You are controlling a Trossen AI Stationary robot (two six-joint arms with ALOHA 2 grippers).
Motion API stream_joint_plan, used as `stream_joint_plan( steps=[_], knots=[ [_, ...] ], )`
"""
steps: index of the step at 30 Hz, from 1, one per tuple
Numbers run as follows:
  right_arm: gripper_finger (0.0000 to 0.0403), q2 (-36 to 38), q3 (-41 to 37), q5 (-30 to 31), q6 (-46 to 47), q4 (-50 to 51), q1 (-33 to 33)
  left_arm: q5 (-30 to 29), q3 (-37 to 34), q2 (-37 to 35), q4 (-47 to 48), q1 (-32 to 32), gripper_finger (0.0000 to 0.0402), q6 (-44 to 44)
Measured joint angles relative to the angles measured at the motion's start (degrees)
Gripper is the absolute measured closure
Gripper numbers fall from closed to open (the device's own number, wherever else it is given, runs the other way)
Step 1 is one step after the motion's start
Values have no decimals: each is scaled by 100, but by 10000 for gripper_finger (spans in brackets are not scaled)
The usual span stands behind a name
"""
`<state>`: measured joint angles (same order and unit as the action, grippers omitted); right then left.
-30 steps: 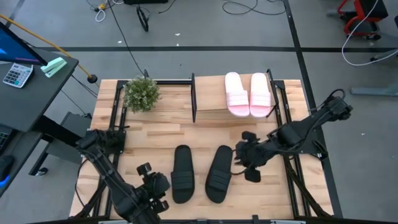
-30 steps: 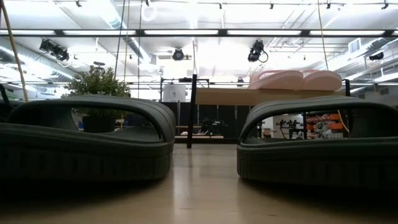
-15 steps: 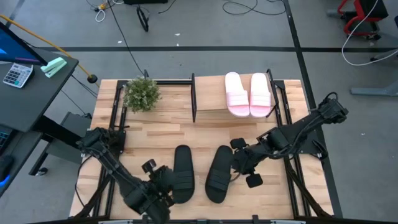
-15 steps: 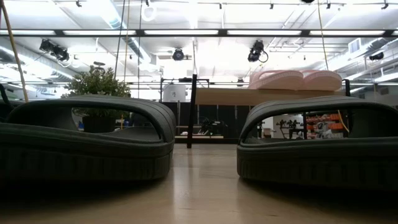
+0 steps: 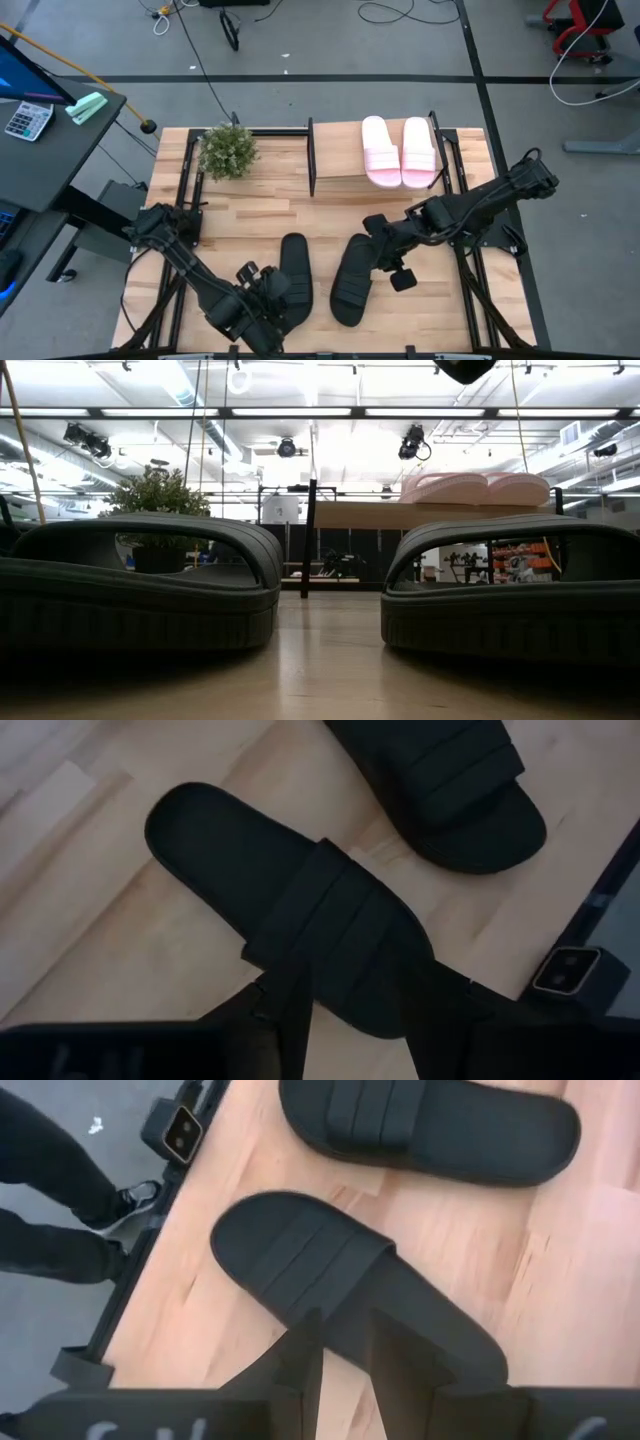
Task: Pick and place slides into the shelf
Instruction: Put the right black slipper on the shelf
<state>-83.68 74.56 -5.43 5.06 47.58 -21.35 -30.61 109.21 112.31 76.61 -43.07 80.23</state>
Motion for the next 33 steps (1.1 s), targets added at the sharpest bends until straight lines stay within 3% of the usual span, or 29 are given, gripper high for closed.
stream_joint_plan(
  steps=[15, 24, 33],
  knots=[
    [317, 2, -1159, -409, 1156, -223, -466, -22, 0, 2, 132, -558, 262, 159],
    [317, 2, -1195, -193, 1847, -576, -629, -193, 0, 2, 510, -682, 273, 157],
    [317, 2, -1195, -46, 1738, -698, -608, -323, 0, 2, 539, -680, 270, 143]
  ],
)
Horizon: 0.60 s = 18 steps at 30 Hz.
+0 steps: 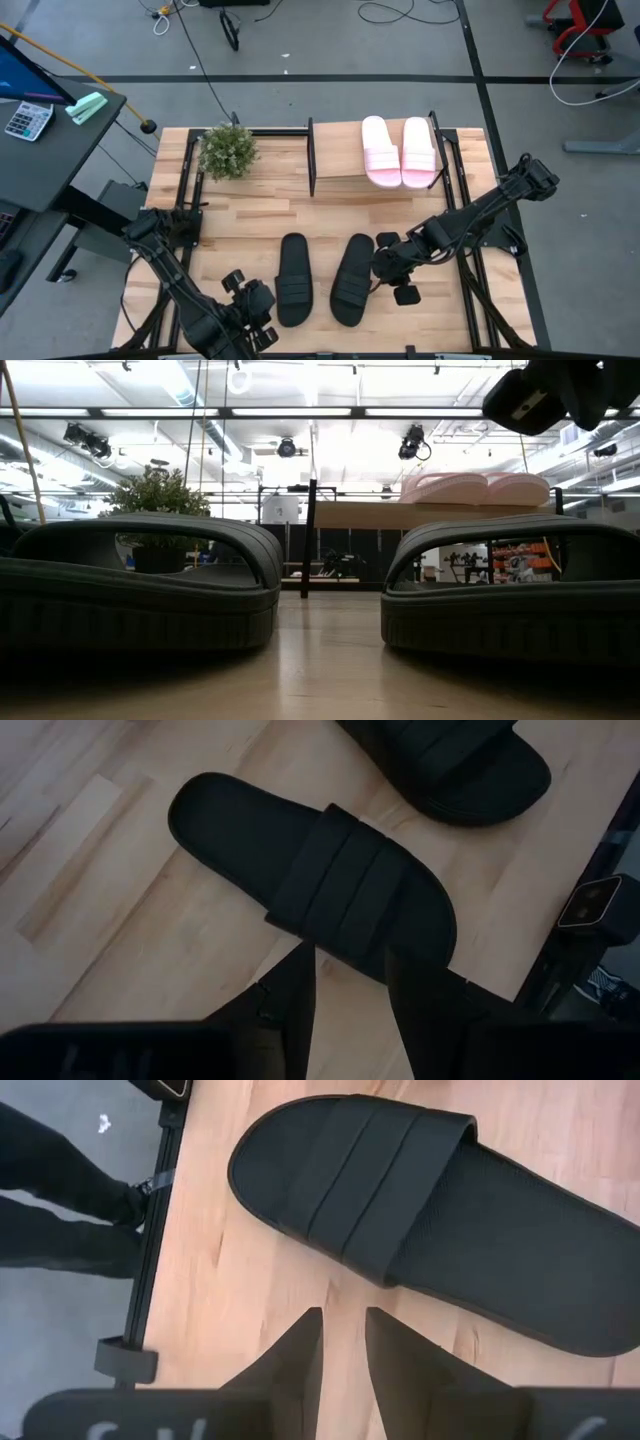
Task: Pick and place slides into the shelf
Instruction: Put the right black slipper on the shelf
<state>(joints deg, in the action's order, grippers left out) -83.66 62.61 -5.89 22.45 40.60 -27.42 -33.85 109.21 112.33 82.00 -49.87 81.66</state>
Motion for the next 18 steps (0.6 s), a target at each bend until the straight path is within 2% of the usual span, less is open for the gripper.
stream_joint_plan(
  steps=[12, 18],
  knots=[
    [317, 0, 0, 260, 49, 4, 161, -57, 0, 0, 0, 0, 280, 1],
    [317, 0, 0, 770, 303, 13, 237, -96, 0, 0, 0, 0, 274, 1]
  ],
)
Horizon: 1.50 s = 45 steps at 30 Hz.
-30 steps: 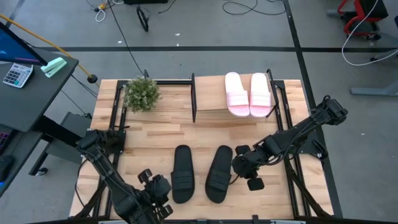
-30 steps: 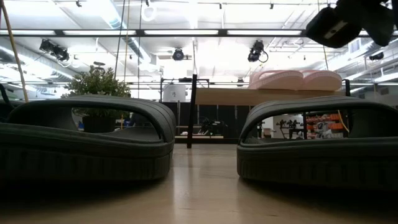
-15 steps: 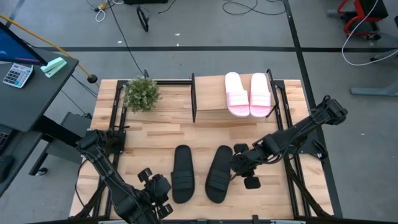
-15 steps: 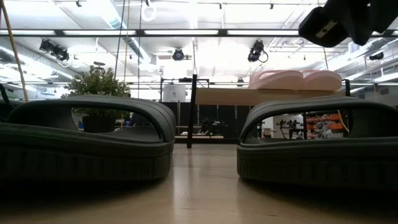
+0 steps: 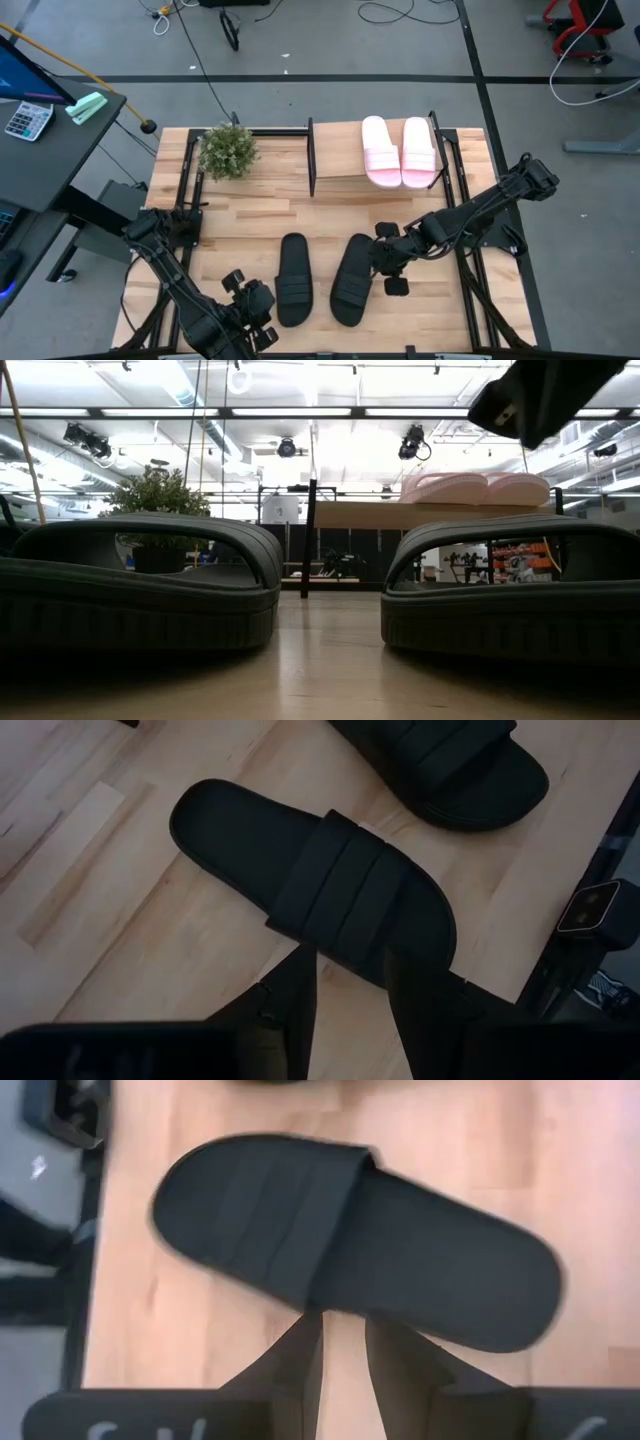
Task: Pick and place slides into the shelf
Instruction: Put the right black slipper on the shelf
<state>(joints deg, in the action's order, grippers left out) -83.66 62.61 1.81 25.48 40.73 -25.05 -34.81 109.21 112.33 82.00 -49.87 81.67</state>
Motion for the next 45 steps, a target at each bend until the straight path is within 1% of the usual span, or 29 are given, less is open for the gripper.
stream_joint_plan(
  steps=[2, 5, 10, 19, 26, 30, 35, 45],
  knots=[
    [317, 0, -4, 120, 180, -2, 52, -11, 0, 0, 0, 4, 274, 2],
    [317, 0, -20, 146, 296, 46, 112, -12, 0, 0, 2, 4, 277, 2],
    [317, 0, -20, 140, 294, 37, 133, -29, 0, 0, 7, 4, 284, 2],
    [317, 0, -20, 121, 177, 35, 131, -78, 0, 0, 9, 4, 279, 4],
    [317, 0, -20, 109, 136, 35, 131, -78, 0, 0, 13, 4, 287, 4],
    [317, 0, -20, -147, -126, 35, 126, -122, 0, 0, 13, 4, 289, 4],
    [317, 0, -20, -443, -170, 31, 110, -158, 0, 0, 17, 4, 287, 4],
    [317, 0, -22, -473, -168, -356, -292, -159, 0, 0, 17, 4, 291, 4]
  ],
)
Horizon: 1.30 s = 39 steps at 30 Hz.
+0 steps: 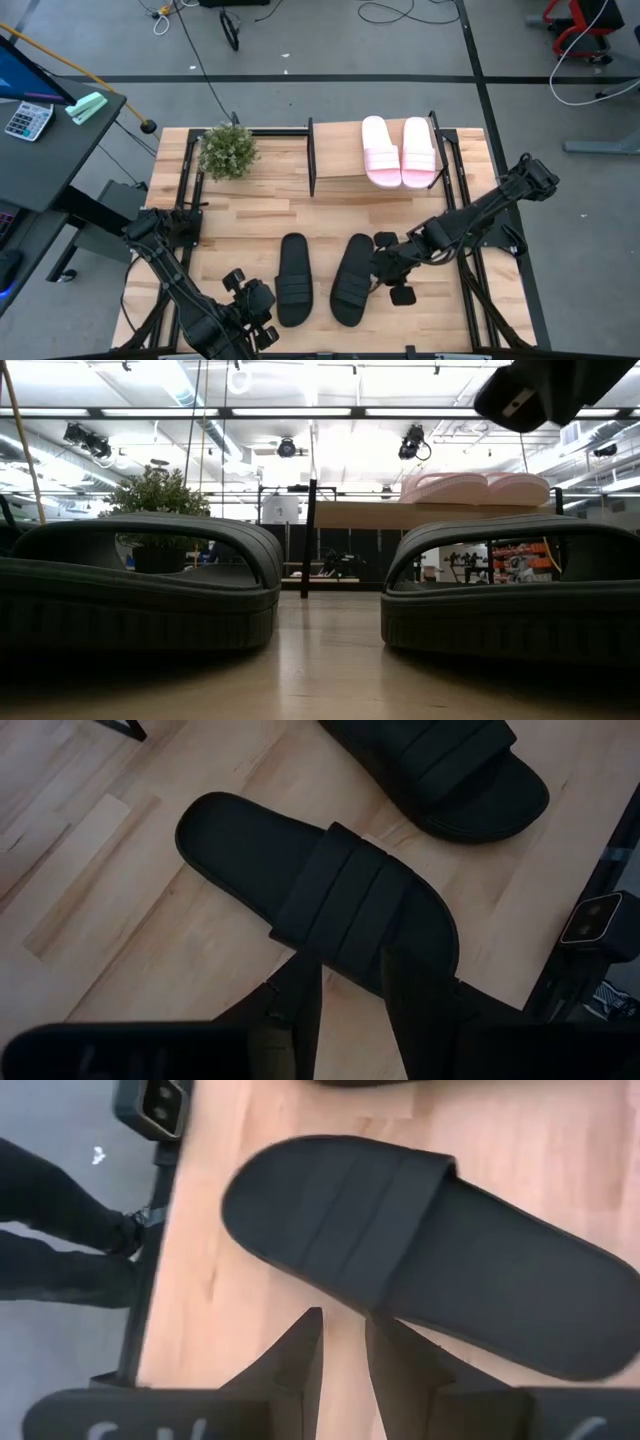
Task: Pick and place slides into the shelf
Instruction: Put the right black slipper on the shelf
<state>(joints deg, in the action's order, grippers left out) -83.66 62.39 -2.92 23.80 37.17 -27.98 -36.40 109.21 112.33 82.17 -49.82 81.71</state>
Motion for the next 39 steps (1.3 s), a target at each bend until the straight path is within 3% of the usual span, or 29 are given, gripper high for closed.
stream_joint_plan(
  steps=[16, 21, 26, 29, 34, 39],
  knots=[
    [317, 2, 0, 161, 360, -77, -573, 0, 0, 0, -2, 0, 291, 0],
    [317, -26, 0, 1112, 607, 296, -681, 0, 0, 0, -4, -2, 285, -1],
    [317, -229, -12, 2209, 1846, 1622, -310, 1, 0, 0, -4, -2, 284, -1],
    [317, -222, -286, 1968, 2464, 1379, 71, 1, 0, 0, -9, -2, 287, -2],
    [308, -89, -1263, 1316, 3224, 97, 456, 2, 2, 0, -41, -8, 291, 13],
    [274, 109, -1765, 1217, 3630, -583, 550, 2, 2, 0, -127, -29, 288, 15]
  ],
)
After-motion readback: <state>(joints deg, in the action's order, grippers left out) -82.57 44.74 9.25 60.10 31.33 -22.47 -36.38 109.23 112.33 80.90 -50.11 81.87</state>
